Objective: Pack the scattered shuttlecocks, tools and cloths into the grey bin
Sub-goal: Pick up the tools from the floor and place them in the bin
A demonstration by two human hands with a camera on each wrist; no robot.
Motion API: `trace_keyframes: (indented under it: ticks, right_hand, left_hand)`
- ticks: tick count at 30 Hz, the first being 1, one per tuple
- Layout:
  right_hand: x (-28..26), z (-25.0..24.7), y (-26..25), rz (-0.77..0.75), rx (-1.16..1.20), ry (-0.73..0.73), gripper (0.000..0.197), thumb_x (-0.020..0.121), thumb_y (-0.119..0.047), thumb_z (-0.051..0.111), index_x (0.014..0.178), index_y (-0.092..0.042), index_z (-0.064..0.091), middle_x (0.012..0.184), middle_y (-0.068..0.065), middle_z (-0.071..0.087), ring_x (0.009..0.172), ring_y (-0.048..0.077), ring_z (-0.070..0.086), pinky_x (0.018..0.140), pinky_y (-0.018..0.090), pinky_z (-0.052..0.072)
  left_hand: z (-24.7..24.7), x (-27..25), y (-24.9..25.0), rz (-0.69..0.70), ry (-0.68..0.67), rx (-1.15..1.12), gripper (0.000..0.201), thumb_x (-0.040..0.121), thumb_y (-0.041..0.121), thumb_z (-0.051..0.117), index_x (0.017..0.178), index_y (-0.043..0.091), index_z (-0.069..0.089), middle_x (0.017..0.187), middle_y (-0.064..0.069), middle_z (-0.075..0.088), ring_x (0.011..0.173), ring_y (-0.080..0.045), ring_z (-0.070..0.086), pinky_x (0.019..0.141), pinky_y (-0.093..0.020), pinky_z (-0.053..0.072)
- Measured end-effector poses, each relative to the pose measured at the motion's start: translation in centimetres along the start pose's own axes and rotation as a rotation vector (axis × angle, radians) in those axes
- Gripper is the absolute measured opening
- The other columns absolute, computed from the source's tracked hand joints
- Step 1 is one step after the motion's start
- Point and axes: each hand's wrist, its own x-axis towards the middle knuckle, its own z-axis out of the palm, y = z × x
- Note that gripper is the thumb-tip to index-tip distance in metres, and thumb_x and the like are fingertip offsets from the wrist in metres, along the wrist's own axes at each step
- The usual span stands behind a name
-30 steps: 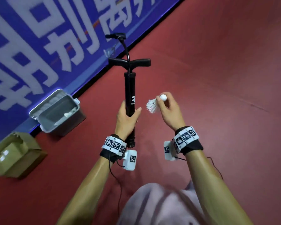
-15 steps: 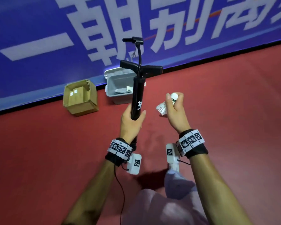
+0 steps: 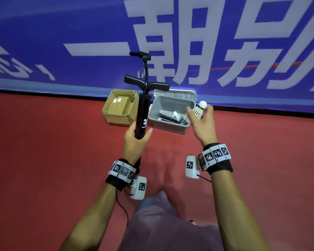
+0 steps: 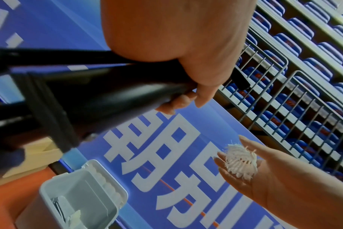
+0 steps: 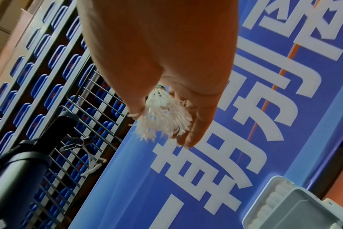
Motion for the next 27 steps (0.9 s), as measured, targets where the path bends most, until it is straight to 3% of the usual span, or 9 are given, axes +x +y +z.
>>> trace_keyframes:
  ticks: [3, 6, 9, 13, 15, 17, 20, 23, 27]
  right_hand:
    - [5.1, 1.5, 0.7, -0.052, 0.022, -0.022, 0.03, 0.097, -0.033, 0.07, 0.113, -0.013, 0.054, 0.097, -0.005, 0.066, 0.084, 0.002, 0.061, 0.085, 0.029, 0.052]
    - [10.7, 2.9, 1.3, -0.1, 0.008, -0.026, 0.02, 0.098, -0.029, 0.069, 0.11, -0.018, 0.058, 0.096, -0.008, 0.066, 0.086, 0.002, 0.062, 0.084, 0.028, 0.052]
    - [16.9, 4.4, 1.9, -0.121, -0.047, -0.002, 0.02, 0.099, -0.032, 0.067, 0.11, -0.018, 0.06, 0.092, -0.008, 0.064, 0.083, 0.005, 0.058, 0.081, 0.027, 0.05]
    - [26.9, 5.4, 1.6, -0.119, -0.143, 0.063, 0.021, 0.099, -0.037, 0.065, 0.109, -0.018, 0.063, 0.093, -0.009, 0.066, 0.086, 0.004, 0.058, 0.083, 0.022, 0.048]
    - [29.8, 5.2, 1.4, -0.088, -0.159, 0.087, 0.023, 0.1, -0.037, 0.064, 0.108, -0.016, 0.064, 0.092, -0.006, 0.066, 0.084, 0.004, 0.058, 0.081, 0.022, 0.047]
    - [33.2, 5.2, 1.8, -0.04, -0.186, 0.146, 0.025, 0.1, -0.038, 0.063, 0.109, -0.015, 0.062, 0.094, 0.0, 0.067, 0.084, 0.009, 0.059, 0.08, 0.027, 0.048]
    - [36.9, 4.9, 3.2, 0.038, -0.178, 0.182, 0.031, 0.095, -0.049, 0.064, 0.113, -0.025, 0.055, 0.101, 0.002, 0.071, 0.095, 0.023, 0.068, 0.085, 0.043, 0.055]
    - [40.7, 4.9, 4.3, 0.098, -0.184, 0.213, 0.029, 0.09, -0.057, 0.064, 0.108, -0.037, 0.052, 0.104, 0.001, 0.073, 0.098, 0.025, 0.07, 0.089, 0.05, 0.057]
    - [46.5, 5.7, 5.5, 0.151, -0.175, 0.233, 0.025, 0.094, -0.049, 0.066, 0.107, -0.033, 0.052, 0.103, 0.006, 0.073, 0.097, 0.029, 0.07, 0.089, 0.051, 0.056]
  left_hand:
    - [1.4, 4.3, -0.9, -0.038, -0.002, 0.005, 0.018, 0.086, 0.027, 0.08, 0.095, 0.018, 0.067, 0.071, 0.016, 0.059, 0.067, -0.007, 0.053, 0.069, -0.032, 0.048]
    - [3.4, 9.8, -2.1, -0.046, -0.078, 0.045, 0.027, 0.085, 0.037, 0.076, 0.09, 0.017, 0.059, 0.07, -0.004, 0.056, 0.063, -0.014, 0.053, 0.065, -0.048, 0.051]
    - [5.9, 16.7, -3.5, -0.028, -0.163, 0.032, 0.03, 0.086, 0.037, 0.075, 0.095, 0.014, 0.058, 0.084, -0.018, 0.061, 0.07, -0.018, 0.057, 0.07, -0.048, 0.051]
    - [9.9, 28.2, -4.7, -0.011, -0.308, 0.073, 0.026, 0.087, 0.033, 0.075, 0.103, 0.018, 0.061, 0.095, -0.009, 0.069, 0.09, -0.024, 0.066, 0.084, -0.043, 0.053]
    - [11.3, 32.3, -5.0, -0.013, -0.363, 0.102, 0.022, 0.089, 0.026, 0.075, 0.104, 0.019, 0.061, 0.09, -0.011, 0.069, 0.082, -0.025, 0.069, 0.078, -0.046, 0.055]
    - [12.9, 36.8, -5.1, -0.003, -0.402, 0.102, 0.019, 0.089, 0.02, 0.076, 0.102, 0.02, 0.062, 0.083, -0.012, 0.068, 0.072, -0.026, 0.068, 0.069, -0.044, 0.06]
    - [14.9, 42.2, -6.0, 0.032, -0.43, 0.198, 0.022, 0.086, 0.026, 0.079, 0.094, 0.026, 0.058, 0.077, 0.001, 0.061, 0.069, -0.013, 0.057, 0.065, -0.026, 0.047]
    - [16.4, 46.7, -7.1, 0.035, -0.569, 0.273, 0.031, 0.083, 0.039, 0.077, 0.104, 0.029, 0.056, 0.088, 0.008, 0.064, 0.082, -0.01, 0.062, 0.072, -0.025, 0.049]
    - [19.0, 52.4, -8.4, 0.058, -0.686, 0.464, 0.033, 0.087, 0.025, 0.075, 0.109, 0.027, 0.05, 0.098, 0.006, 0.065, 0.09, -0.014, 0.065, 0.072, -0.026, 0.048]
